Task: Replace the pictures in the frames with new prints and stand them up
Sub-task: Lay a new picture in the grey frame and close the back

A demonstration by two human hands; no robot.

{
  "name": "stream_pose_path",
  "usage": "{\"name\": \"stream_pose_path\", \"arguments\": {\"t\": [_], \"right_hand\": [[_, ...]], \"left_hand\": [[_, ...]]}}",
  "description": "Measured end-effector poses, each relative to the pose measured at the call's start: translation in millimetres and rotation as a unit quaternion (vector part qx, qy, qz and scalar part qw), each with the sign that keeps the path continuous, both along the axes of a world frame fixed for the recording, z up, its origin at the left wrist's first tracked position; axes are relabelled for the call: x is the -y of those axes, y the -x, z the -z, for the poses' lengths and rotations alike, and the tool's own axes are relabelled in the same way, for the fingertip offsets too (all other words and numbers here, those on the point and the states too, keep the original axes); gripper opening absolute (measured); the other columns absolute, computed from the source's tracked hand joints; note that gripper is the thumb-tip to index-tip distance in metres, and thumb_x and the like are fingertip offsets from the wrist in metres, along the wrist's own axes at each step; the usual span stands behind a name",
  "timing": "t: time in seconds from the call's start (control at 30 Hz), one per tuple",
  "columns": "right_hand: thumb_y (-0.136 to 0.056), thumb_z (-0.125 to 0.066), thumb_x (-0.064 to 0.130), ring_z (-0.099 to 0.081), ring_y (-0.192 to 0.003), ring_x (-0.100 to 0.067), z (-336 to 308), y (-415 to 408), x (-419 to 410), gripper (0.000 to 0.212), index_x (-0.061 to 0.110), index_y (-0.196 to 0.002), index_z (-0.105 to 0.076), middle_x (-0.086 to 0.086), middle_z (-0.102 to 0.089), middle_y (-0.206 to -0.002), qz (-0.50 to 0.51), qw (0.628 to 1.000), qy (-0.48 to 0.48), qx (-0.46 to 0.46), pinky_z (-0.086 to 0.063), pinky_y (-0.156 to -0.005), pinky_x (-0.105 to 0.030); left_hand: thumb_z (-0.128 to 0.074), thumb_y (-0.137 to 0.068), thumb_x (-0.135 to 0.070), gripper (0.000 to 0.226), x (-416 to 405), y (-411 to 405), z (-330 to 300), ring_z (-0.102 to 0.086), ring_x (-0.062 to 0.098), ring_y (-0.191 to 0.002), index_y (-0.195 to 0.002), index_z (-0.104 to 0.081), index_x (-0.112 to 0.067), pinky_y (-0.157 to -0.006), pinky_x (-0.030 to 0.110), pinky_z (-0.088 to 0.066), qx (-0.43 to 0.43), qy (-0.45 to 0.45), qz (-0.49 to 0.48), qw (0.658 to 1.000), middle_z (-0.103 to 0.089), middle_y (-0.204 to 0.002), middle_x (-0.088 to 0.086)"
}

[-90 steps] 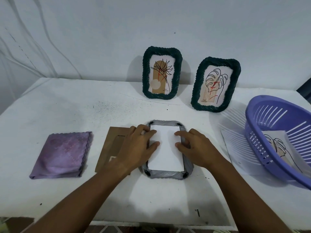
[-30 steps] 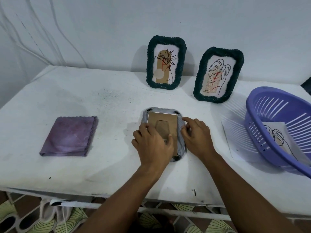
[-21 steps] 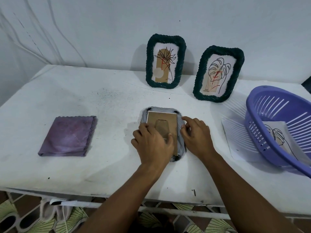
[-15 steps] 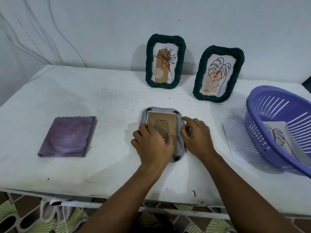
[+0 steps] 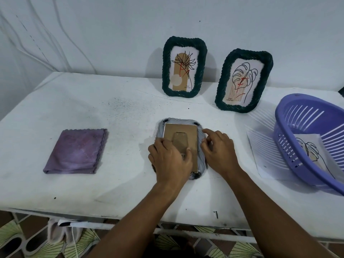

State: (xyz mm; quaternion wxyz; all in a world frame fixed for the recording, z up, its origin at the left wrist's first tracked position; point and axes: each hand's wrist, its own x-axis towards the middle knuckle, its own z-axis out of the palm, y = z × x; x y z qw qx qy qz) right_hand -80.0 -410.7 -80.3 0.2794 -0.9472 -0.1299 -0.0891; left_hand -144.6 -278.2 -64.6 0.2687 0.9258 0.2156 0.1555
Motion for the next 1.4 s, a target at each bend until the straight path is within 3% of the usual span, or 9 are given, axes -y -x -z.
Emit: {"name": "stream_pose_path", "arguments": {"t": [0.73,0.83,1.0,1.1,1.23,1.4], "right_hand": [[-0.094,-0.051,0.027,-0.053,-0.094,-0.022,-1,0,0,0.032,0.019,-0.124,-0.057,-0.002,-0.064,-0.101,0.002,1.000,0.000,-0.014,-0.037,-0.083,-0.035],[-0.094,-0.051,0.035,-0.054,-0.096,-0.020,-5,-4,-2,0.031,0.022,-0.122,-0.056,0.000,-0.063,-0.104,0.010,0.999,-0.010,-0.033,-0.043,-0.085,-0.036],[-0.092,-0.050,0.047,-0.049,-0.111,-0.023,-23,-21,-13,0.045,0.025,-0.132,-0.048,-0.004,-0.055,-0.121,0.015,0.997,-0.002,-0.075,-0.042,-0.095,-0.042],[-0.091,-0.053,0.048,-0.042,-0.122,-0.026,-30,-30,-22,0.052,0.027,-0.137,-0.043,-0.006,-0.046,-0.135,0.002,0.993,0.039,-0.112,-0.039,-0.102,-0.043],[-0.089,-0.057,0.046,-0.040,-0.121,-0.026,-33,-34,-25,0.050,0.024,-0.134,-0.049,-0.007,-0.044,-0.131,0.003,0.990,0.058,-0.126,-0.036,-0.102,-0.041],[-0.088,-0.061,0.042,-0.039,-0.123,-0.027,-35,-36,-28,0.048,0.024,-0.131,-0.051,-0.006,-0.043,-0.130,0.008,0.988,0.046,-0.147,-0.036,-0.103,-0.041]], "left_hand": [[-0.065,-0.078,-0.049,0.063,-1,-2,-4,-0.042,0.035,-0.109,-0.113,-0.053,0.002,-0.087,0.044,-0.035,-0.026,-0.020,0.008,0.999,-0.051,-0.119,0.019],[-0.059,-0.081,-0.054,0.061,-11,-3,-14,-0.039,0.033,-0.113,-0.115,-0.052,-0.004,-0.091,0.042,-0.032,-0.023,-0.019,0.029,0.999,-0.048,-0.124,0.015],[-0.057,-0.089,-0.042,0.044,-66,-36,-24,-0.033,0.032,-0.123,-0.126,-0.053,-0.019,-0.099,0.041,-0.030,-0.010,-0.011,0.107,0.994,-0.045,-0.134,0.008],[-0.059,-0.087,-0.046,0.051,-90,-56,-21,-0.028,0.031,-0.127,-0.133,-0.049,-0.026,-0.101,0.041,-0.029,-0.060,-0.029,0.151,0.986,-0.038,-0.140,0.007],[-0.061,-0.083,-0.053,0.060,-101,-69,-20,-0.021,0.030,-0.133,-0.137,-0.045,-0.032,-0.106,0.043,-0.026,-0.126,-0.021,0.189,0.974,-0.030,-0.146,0.004],[-0.066,-0.080,-0.051,0.059,-106,-76,-21,-0.022,0.029,-0.133,-0.134,-0.049,-0.033,-0.106,0.043,-0.026,-0.136,0.002,0.214,0.967,-0.032,-0.144,0.004]]}}
